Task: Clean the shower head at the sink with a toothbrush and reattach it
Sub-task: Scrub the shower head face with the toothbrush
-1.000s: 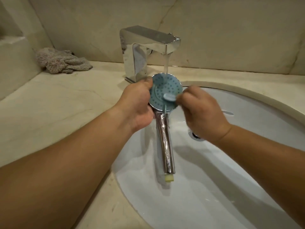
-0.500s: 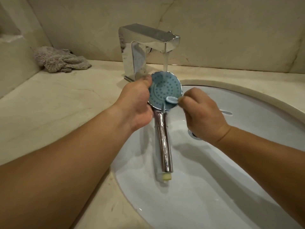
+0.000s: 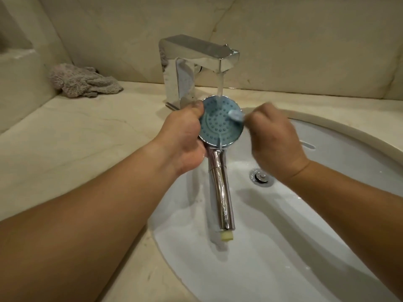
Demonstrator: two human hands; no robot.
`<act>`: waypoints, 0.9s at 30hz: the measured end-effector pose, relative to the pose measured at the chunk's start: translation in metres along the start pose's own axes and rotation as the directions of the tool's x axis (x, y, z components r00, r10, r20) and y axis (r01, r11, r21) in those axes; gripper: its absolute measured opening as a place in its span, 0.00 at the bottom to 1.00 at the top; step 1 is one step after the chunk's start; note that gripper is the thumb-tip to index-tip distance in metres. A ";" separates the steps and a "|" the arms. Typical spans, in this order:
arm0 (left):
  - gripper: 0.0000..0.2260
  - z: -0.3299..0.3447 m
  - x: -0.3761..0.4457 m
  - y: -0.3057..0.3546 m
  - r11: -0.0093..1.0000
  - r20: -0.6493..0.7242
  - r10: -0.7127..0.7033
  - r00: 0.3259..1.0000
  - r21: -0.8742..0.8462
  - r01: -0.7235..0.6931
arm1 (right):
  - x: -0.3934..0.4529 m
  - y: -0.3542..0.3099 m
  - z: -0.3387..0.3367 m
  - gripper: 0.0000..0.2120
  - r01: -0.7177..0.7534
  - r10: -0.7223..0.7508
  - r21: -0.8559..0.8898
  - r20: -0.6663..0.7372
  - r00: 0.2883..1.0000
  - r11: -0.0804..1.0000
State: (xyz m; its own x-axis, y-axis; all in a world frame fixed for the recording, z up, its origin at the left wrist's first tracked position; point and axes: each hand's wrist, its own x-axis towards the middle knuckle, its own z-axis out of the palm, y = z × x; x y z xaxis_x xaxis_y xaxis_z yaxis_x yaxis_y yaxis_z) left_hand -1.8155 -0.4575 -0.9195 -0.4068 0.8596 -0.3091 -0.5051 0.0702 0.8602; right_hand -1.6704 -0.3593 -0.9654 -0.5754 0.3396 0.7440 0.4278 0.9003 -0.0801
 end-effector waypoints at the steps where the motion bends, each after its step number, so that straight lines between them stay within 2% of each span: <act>1: 0.17 0.000 0.000 0.000 1.000 -0.002 -0.003 1.000 -0.005 0.003 | -0.005 -0.006 0.003 0.04 0.080 -0.079 -0.014 0.041 0.996 0.997; 2: 0.17 0.000 0.000 0.000 1.000 0.000 -0.002 1.000 -0.012 0.002 | -0.006 -0.008 0.005 0.04 0.116 -0.115 -0.015 0.068 0.991 0.993; 3: 0.17 0.001 0.000 0.000 1.000 0.005 0.001 1.000 -0.009 -0.001 | -0.001 -0.006 0.003 0.04 0.084 -0.083 -0.011 0.063 0.995 0.996; 5: 0.17 0.000 0.001 -0.001 1.000 0.011 0.012 1.000 0.012 -0.012 | 0.012 0.003 0.001 0.03 -0.062 0.063 0.026 -0.036 0.997 0.998; 6: 0.17 0.000 0.002 -0.001 1.000 0.018 0.015 1.000 0.015 -0.015 | 0.014 0.003 0.000 0.03 -0.087 0.089 0.041 -0.046 0.995 0.995; 7: 0.17 0.000 0.002 -0.001 1.000 0.022 0.013 1.000 0.016 -0.014 | 0.011 0.000 0.001 0.03 -0.056 0.056 0.035 -0.020 0.998 0.998; 9: 0.16 0.000 0.003 -0.001 1.000 0.026 0.013 1.000 0.009 -0.013 | 0.001 -0.008 0.005 0.04 0.105 -0.105 0.000 0.058 0.993 0.994; 10: 0.16 0.000 0.003 -0.002 1.000 0.034 0.017 0.999 0.011 -0.018 | 0.002 -0.008 0.005 0.04 0.130 -0.129 -0.003 0.079 0.989 0.992; 13: 0.17 0.000 0.006 -0.005 0.997 0.052 0.026 0.998 0.069 -0.029 | 0.020 -0.001 -0.003 0.03 -0.049 0.049 0.022 0.002 0.999 0.999; 14: 0.17 -0.001 0.007 -0.005 0.996 0.053 0.021 0.998 0.082 -0.026 | 0.023 -0.002 -0.003 0.05 -0.050 0.050 0.029 0.000 0.999 0.998; 17: 0.18 -0.002 0.007 -0.005 0.996 0.064 -0.007 0.998 0.086 0.002 | 0.017 -0.014 0.001 0.04 0.088 -0.090 0.020 0.089 0.992 0.996; 20: 0.18 0.000 0.003 -0.005 0.993 0.093 -0.019 0.995 0.118 0.007 | 0.028 -0.014 -0.002 0.05 -0.054 0.052 0.044 0.044 0.998 0.998; 24: 0.18 0.000 0.001 -0.003 0.991 0.107 -0.038 0.994 0.128 0.024 | 0.025 -0.018 -0.001 0.09 0.011 -0.015 0.065 0.063 0.998 0.998; 27: 0.19 0.001 0.001 -0.004 0.991 0.114 -0.026 0.993 0.134 0.011 | 0.028 -0.005 -0.008 0.05 -0.093 0.092 0.051 0.029 0.995 0.994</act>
State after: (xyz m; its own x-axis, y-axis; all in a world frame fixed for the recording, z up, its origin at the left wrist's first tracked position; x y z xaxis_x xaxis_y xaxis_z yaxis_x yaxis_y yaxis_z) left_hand -1.8139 -0.4561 -0.9227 -0.3036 0.9097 -0.2833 -0.4033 0.1467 0.9032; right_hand -1.6833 -0.3565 -0.9386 -0.5540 0.4284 0.7139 0.4436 0.8775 -0.1824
